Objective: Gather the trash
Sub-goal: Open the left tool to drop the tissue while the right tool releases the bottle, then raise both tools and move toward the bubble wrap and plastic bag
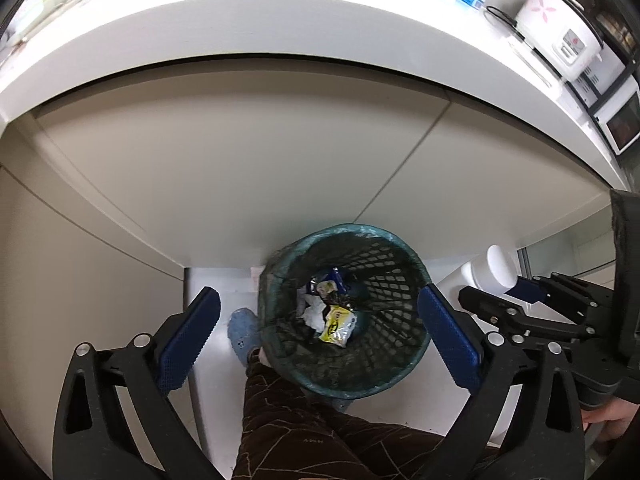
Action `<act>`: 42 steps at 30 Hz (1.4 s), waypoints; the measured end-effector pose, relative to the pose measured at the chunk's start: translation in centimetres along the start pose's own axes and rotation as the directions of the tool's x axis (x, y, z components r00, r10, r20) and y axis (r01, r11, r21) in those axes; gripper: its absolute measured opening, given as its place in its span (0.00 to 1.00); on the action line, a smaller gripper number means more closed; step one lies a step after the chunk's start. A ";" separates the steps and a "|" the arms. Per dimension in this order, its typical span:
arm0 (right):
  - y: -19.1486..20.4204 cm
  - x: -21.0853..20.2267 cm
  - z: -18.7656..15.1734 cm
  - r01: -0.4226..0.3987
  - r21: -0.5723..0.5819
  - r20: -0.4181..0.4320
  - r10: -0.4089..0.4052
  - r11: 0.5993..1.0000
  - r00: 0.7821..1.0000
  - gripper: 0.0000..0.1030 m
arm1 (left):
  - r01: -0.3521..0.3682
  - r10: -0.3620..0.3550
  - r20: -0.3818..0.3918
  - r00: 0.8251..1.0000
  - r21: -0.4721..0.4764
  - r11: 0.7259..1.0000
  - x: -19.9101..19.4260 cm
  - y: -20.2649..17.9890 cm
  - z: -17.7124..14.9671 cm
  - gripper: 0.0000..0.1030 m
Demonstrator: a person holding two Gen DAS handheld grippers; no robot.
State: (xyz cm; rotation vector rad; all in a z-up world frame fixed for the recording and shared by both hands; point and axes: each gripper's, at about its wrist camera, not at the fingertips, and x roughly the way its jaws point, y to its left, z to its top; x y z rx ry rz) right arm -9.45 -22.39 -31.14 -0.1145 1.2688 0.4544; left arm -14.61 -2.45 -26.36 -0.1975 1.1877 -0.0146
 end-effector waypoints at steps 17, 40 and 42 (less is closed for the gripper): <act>1.7 0.8 0.7 0.023 -0.002 0.013 -0.022 1.000 1.000 0.52 | -0.013 0.013 -0.002 1.000 -0.037 0.999 -0.3 1.8 -0.2 0.94; -4.9 -13.6 5.4 0.156 0.319 0.271 -0.248 0.935 0.930 0.93 | 0.106 -0.093 0.245 0.965 -0.038 0.994 -11.1 0.6 7.9 0.94; -5.1 -14.9 6.6 0.151 0.329 0.290 -0.252 0.932 0.923 0.93 | 0.099 -0.089 0.258 0.962 -0.023 0.995 -11.9 0.2 9.4 0.94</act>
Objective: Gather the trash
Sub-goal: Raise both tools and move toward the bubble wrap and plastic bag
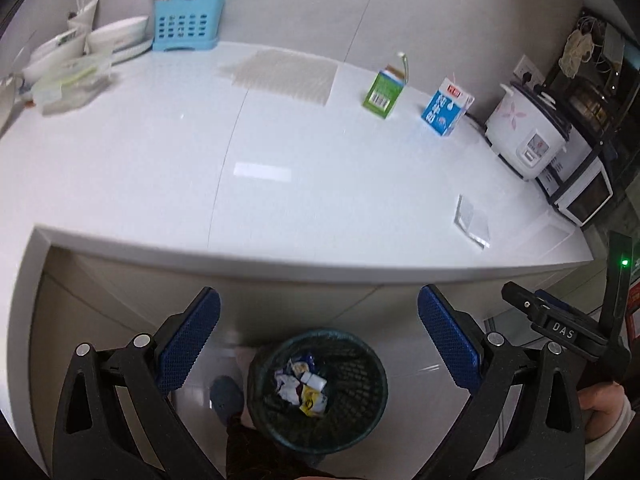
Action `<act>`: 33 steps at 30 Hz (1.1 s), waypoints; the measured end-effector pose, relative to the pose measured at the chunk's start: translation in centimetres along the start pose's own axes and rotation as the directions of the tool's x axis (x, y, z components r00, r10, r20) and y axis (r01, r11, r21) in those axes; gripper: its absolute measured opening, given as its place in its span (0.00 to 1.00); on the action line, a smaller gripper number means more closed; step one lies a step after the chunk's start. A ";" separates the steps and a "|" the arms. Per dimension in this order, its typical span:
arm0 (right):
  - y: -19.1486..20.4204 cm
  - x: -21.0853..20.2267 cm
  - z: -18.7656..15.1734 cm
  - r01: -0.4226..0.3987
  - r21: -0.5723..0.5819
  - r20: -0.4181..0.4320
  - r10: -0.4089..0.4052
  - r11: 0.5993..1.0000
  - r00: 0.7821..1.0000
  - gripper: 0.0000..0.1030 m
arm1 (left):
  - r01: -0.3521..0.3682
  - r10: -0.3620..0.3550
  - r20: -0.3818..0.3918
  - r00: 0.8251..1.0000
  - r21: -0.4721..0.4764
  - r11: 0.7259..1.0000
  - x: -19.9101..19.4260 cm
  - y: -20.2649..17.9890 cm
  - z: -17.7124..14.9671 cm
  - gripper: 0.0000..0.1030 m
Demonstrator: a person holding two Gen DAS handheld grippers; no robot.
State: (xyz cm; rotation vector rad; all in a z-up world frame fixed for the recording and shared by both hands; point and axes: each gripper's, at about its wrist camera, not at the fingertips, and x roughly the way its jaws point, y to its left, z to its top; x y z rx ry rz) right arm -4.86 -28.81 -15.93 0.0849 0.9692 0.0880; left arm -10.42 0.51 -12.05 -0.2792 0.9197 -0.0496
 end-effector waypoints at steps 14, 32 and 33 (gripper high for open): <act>1.1 -0.4 7.4 0.076 0.050 -0.009 -0.076 0.996 0.997 0.93 | -0.057 0.059 -0.022 0.998 0.070 0.996 3.0 -0.4 9.8 0.94; -0.1 5.4 11.8 0.217 0.230 -0.226 -0.165 0.949 0.960 0.92 | -0.044 0.057 -0.113 0.992 0.110 0.993 15.0 1.9 22.1 0.94; -0.2 5.7 11.9 0.215 0.248 -0.237 -0.156 0.945 0.959 0.92 | -0.041 0.055 -0.121 0.991 0.110 0.993 15.8 2.0 22.8 0.94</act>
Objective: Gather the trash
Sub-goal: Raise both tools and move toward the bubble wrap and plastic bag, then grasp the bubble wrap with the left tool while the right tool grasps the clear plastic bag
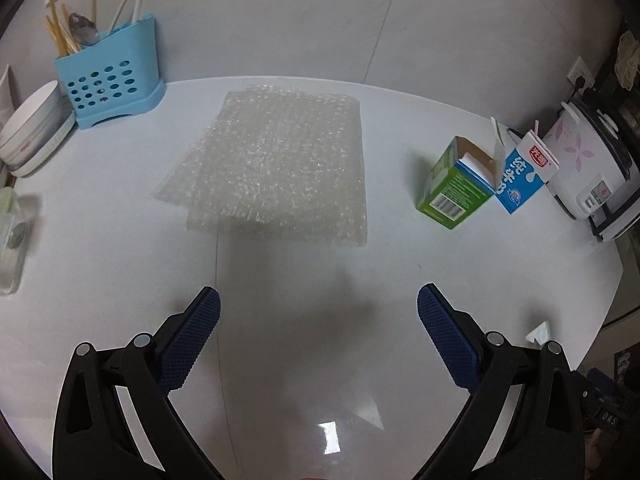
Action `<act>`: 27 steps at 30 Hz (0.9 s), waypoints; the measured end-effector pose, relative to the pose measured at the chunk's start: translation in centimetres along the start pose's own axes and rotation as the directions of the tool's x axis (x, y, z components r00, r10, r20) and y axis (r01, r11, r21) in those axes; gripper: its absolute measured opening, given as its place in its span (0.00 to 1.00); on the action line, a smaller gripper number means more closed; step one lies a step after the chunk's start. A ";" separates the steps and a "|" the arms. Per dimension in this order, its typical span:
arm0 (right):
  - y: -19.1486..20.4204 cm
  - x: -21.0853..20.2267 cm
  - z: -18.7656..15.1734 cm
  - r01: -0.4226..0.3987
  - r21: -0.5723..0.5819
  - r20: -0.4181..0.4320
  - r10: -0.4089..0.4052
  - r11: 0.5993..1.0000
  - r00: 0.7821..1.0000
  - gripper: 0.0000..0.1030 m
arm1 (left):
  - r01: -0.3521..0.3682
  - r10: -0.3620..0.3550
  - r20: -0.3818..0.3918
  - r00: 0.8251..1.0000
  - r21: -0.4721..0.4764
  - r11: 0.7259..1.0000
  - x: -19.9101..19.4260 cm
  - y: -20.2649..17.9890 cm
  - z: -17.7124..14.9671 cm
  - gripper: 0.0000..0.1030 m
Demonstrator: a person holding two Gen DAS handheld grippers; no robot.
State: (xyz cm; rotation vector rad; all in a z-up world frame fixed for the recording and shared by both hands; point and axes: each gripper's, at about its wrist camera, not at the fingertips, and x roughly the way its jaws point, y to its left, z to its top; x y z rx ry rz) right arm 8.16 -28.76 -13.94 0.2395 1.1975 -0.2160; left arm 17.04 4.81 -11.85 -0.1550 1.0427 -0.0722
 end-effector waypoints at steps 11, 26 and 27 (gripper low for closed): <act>0.8 2.8 0.9 0.041 0.104 -0.092 -0.032 0.994 0.995 0.92 | -0.022 0.024 -0.081 0.996 0.034 0.999 7.9 0.2 7.0 0.93; 2.0 6.1 0.1 0.119 0.130 -0.200 -0.092 0.984 0.975 0.88 | -0.161 0.173 -0.103 0.980 0.112 0.981 12.5 -1.6 9.3 0.88; 2.2 6.1 0.1 0.124 0.127 -0.202 -0.097 0.984 0.975 0.88 | -0.166 0.177 -0.101 0.979 0.109 0.980 12.4 -1.7 9.0 0.86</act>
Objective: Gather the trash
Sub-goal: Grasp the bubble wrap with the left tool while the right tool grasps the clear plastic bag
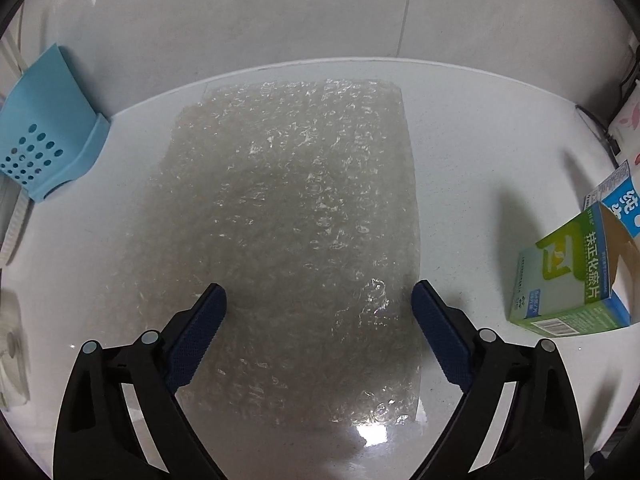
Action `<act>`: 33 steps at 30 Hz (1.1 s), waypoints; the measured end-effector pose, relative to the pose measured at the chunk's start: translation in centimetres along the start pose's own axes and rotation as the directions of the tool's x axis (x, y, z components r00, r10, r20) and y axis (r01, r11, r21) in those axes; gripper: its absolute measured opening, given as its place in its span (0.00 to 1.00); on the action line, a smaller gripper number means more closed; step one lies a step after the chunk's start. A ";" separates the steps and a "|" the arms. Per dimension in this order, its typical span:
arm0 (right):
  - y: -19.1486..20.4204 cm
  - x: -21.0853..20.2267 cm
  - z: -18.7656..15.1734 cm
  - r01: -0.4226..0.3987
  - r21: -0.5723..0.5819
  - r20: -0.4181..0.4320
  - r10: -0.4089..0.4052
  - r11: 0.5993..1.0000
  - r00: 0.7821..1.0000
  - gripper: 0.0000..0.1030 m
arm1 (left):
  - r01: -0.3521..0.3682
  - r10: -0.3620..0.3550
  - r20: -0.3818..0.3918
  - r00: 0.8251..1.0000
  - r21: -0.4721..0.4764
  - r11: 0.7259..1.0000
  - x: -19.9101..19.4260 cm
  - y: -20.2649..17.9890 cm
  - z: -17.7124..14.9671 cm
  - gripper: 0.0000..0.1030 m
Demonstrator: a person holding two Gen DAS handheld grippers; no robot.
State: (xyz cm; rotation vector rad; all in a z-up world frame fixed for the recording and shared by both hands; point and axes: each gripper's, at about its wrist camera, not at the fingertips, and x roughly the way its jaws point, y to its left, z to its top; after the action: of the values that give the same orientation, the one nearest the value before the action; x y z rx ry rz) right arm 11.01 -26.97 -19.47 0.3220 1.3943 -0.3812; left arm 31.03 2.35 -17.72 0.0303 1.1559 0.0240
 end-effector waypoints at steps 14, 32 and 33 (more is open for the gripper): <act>1.6 -0.8 -0.2 -0.020 -0.018 -0.033 0.019 1.000 0.999 0.59 | -0.005 0.002 -0.048 0.999 -0.044 0.999 -1.6 -0.6 -0.2 0.15; 2.1 -1.6 0.6 -0.056 -0.030 -0.014 0.055 0.998 0.998 0.44 | 0.019 -0.019 -0.005 1.000 -0.025 1.000 -5.1 0.0 -2.0 0.10; 2.0 -1.8 0.7 -0.060 -0.031 -0.012 0.060 0.998 0.998 0.44 | 0.021 -0.021 -0.003 1.000 -0.027 0.999 -5.3 0.1 -2.1 0.10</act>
State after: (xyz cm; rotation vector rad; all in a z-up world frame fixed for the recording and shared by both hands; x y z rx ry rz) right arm 12.27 -25.32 -17.59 0.3401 1.3967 -0.3087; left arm 26.96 2.30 -13.68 -0.0058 1.1588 0.0211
